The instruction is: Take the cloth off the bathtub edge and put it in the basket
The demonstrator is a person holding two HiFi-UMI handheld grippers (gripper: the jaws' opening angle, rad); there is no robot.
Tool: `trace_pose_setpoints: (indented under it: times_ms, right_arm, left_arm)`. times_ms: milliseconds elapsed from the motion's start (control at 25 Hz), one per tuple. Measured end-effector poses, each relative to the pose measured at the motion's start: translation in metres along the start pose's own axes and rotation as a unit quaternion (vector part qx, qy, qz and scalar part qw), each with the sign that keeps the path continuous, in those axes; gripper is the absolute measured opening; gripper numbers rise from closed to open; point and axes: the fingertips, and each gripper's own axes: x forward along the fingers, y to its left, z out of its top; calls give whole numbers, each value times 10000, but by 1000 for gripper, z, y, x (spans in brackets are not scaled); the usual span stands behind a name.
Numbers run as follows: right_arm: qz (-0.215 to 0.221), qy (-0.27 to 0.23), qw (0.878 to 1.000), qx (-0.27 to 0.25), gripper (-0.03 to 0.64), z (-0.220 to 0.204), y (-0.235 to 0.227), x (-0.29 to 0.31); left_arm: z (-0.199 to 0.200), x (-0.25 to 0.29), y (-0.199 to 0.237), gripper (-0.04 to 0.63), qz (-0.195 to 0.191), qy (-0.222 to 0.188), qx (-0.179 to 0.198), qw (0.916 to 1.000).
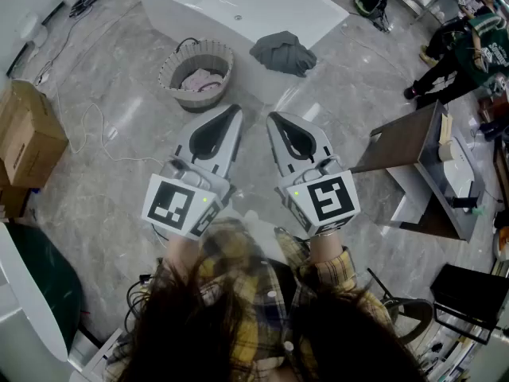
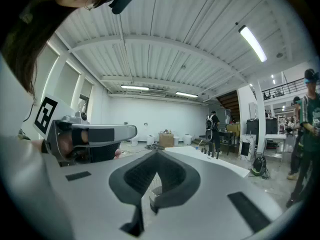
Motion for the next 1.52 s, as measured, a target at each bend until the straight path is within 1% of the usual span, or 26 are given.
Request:
trace_pose_setpoints:
  times_ms: [120, 520, 800, 1000, 1280, 1520]
  right_arm:
    - [17, -32, 10000, -51, 15, -1, -2, 0]
    - [-49, 125, 9999, 106, 15, -20, -16, -11]
    - [-39, 212, 9997, 128, 15, -30, -33, 9]
    - [-123, 258, 9995, 121, 15, -32, -55, 55]
    - [-283, 494, 9982, 182, 15, -33, -101, 150]
    - [-531, 470, 9973, 199, 15, -19, -134, 217]
  left_arm:
    - [-2, 2, -1, 18, 9, 4, 20, 10000]
    - [-12, 2, -5, 18, 186, 18, 11, 9998]
    - [-21, 21, 17, 18, 229, 20, -67, 9997]
    - [-27, 56, 56, 18, 111, 12, -81, 9999]
    - [-26, 134, 136, 18, -171, 73, -124, 9997]
    - [-20, 182, 200, 18, -365, 110, -153, 9992]
